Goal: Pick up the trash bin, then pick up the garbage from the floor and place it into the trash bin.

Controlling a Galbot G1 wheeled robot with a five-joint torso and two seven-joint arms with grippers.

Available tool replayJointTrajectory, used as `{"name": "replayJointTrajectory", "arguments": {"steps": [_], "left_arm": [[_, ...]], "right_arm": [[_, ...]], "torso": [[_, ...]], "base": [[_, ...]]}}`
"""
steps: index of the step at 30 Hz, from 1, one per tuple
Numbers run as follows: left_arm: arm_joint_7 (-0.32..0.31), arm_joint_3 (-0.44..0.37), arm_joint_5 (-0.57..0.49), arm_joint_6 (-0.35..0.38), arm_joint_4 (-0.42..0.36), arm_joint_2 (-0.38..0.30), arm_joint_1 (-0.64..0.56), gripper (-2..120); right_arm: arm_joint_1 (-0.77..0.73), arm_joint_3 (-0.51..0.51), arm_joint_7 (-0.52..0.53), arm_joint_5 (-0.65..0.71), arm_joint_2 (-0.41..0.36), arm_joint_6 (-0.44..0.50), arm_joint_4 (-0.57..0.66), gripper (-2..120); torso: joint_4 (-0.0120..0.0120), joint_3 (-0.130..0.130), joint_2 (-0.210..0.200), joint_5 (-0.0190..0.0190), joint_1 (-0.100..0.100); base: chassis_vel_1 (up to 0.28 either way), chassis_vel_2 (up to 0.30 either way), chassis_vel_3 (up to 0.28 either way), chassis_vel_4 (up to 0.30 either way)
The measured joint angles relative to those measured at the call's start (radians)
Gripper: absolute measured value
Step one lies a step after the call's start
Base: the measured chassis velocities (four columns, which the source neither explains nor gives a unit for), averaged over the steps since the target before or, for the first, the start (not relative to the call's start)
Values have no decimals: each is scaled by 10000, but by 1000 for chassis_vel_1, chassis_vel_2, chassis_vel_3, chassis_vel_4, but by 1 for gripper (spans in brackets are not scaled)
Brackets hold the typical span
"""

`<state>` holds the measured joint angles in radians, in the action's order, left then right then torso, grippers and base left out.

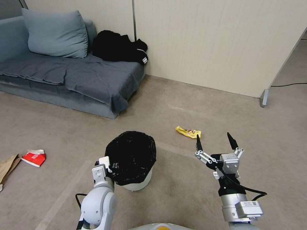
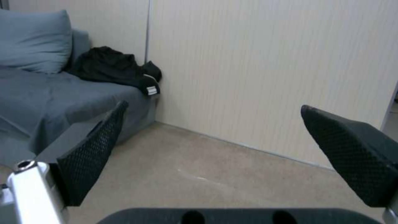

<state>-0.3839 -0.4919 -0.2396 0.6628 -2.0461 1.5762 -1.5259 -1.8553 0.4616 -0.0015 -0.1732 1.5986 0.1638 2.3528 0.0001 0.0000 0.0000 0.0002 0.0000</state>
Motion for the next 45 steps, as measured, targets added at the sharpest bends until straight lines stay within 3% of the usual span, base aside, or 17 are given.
{"name": "replayJointTrajectory", "arguments": {"steps": [5, 18, 22, 25, 31, 39, 45], "left_arm": [[-15, -6, -29, -29, -26, 22, -55, 6], [-49, 92, 149, -362, -325, 97, -393, 5], [-64, 107, 298, -483, -881, 7, -627, 3], [-85, 136, 644, -639, -1911, -157, -1121, 3], [19, 305, 1433, -1091, -3100, -282, -2031, 3], [177, 651, 1849, -1693, -3640, -446, -2781, 3], [168, 714, 1937, -1941, -3636, -326, -2877, 3]], "right_arm": [[-3, -19, -13, 6, 1, 19, 27, 100], [110, -20, 2, -190, 48, 229, 53, 100], [228, -12, 68, -386, 76, 360, 53, 100], [348, -42, 44, -343, 26, 469, -68, 100], [406, -231, -15, -48, 67, 656, -362, 100], [305, -224, 130, -33, 90, 709, -458, 100], [320, -234, 145, -39, 93, 711, -497, 100]], "torso": [[-2, 0, 0, -2, 0], [-3, 0, 0, -9, -1], [-2, 0, -1, -5, 0], [2, 0, 0, 0, 0], [0, 0, 0, 0, -1], [-2, 0, 0, -3, 0], [0, 0, 0, -2, -1]], "base": [[0, 0, 0, 0], [0, 0, 0, 0], [0, 0, 0, 0], [0, 0, 0, 0], [0, 0, 0, 0], [0, 0, 0, 0], [0, 0, 0, 0]]}}
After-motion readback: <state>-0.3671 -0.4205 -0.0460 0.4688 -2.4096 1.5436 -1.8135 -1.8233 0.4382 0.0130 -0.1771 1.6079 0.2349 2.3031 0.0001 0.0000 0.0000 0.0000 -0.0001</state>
